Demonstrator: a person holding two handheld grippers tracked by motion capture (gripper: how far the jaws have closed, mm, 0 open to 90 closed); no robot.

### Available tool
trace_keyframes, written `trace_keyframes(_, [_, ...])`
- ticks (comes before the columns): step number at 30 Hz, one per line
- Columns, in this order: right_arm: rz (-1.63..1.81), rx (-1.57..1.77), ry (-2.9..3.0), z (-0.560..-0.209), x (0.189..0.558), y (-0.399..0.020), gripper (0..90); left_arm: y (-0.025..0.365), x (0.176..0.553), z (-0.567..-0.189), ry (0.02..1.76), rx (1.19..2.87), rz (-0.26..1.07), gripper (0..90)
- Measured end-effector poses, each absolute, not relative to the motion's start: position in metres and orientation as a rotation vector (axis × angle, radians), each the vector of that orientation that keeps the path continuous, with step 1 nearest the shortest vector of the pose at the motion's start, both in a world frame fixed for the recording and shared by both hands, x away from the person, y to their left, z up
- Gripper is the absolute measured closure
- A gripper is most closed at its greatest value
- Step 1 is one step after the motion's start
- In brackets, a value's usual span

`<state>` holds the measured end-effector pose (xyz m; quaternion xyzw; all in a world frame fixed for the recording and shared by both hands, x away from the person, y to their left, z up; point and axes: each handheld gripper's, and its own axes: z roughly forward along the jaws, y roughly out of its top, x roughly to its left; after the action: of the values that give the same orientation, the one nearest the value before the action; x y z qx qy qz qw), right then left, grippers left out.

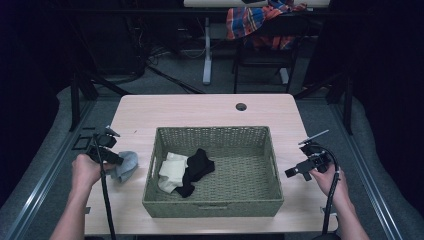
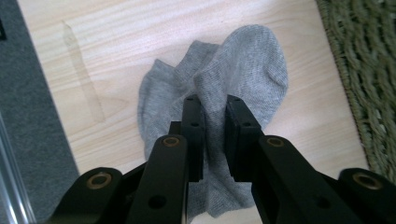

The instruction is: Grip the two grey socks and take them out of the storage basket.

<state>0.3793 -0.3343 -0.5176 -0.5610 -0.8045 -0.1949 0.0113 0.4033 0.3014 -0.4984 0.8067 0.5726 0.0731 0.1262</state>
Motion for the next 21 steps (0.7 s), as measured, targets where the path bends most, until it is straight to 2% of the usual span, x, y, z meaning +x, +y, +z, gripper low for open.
trace_keyframes(4, [-0.598,-1.723,-2.521,-0.516,0.380,-0.336,0.0,0.303,0.407,-0.510,1.701,2.344,0.174,75.8])
trace_keyframes(6, [-0.568,-1.704,-2.536,-0.515,0.380,-0.337,0.0,0.305,0.407,-0.512,1.718,2.332,0.155,71.3])
trace_keyframes(11, [-0.606,-1.738,-2.517,-0.517,0.379,-0.335,0.0,0.311,0.402,-0.505,1.748,2.304,0.150,45.8])
trace_keyframes(14, [-0.604,-1.738,-2.517,-0.517,0.379,-0.335,0.0,0.314,0.396,-0.498,1.751,2.290,0.166,33.7])
trace_keyframes(19, [-0.570,-1.700,-2.540,-0.514,0.380,-0.336,0.0,0.315,0.383,-0.485,1.728,2.294,0.195,17.1])
trace_keyframes(21, [-0.609,-1.745,-2.519,-0.516,0.379,-0.334,0.0,0.315,0.378,-0.479,1.718,2.289,0.211,15.6])
